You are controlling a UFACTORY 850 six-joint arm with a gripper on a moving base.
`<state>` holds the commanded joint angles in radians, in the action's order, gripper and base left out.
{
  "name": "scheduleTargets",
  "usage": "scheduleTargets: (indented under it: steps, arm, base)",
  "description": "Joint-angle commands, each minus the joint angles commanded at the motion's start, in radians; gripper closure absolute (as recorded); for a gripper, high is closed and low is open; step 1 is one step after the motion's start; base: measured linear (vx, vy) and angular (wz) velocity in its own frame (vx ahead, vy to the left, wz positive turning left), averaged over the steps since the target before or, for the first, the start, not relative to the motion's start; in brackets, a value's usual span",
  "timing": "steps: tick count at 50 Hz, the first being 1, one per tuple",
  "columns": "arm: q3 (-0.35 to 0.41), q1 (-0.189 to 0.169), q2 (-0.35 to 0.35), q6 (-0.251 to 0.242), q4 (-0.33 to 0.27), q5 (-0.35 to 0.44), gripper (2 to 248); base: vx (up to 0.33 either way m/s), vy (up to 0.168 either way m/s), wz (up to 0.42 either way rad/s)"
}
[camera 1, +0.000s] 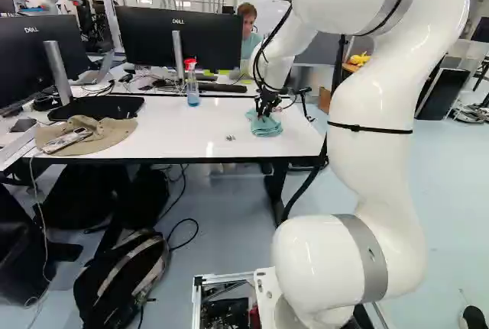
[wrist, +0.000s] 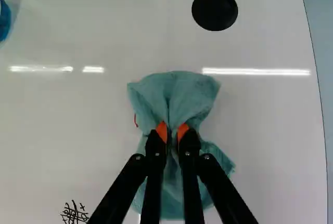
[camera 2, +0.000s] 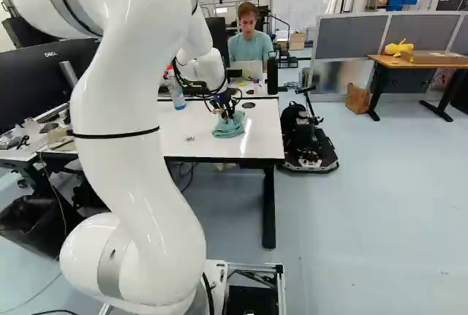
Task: Clean the table with the green towel
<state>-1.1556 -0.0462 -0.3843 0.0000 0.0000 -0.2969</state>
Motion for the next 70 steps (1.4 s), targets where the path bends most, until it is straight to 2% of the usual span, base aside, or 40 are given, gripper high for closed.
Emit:
scheduleTargets:
  steps: [21,35,58,70]
  arm:
    - [0.000,0.000,0.000,0.000,0.000,-0.046,208]
    - [-0.001,0.003,-0.001,0.000,0.000,-0.046,208]
    - [-0.016,0.067,-0.012,0.000,0.000,-0.046,208]
    - [-0.063,0.092,-0.048,0.000,0.000,-0.046,208]
  base:
    - [0.000,0.000,0.000]
    - [0.000,0.000,0.000]
    - [0.000,0.000,0.000]
    - [0.000,0.000,0.000]
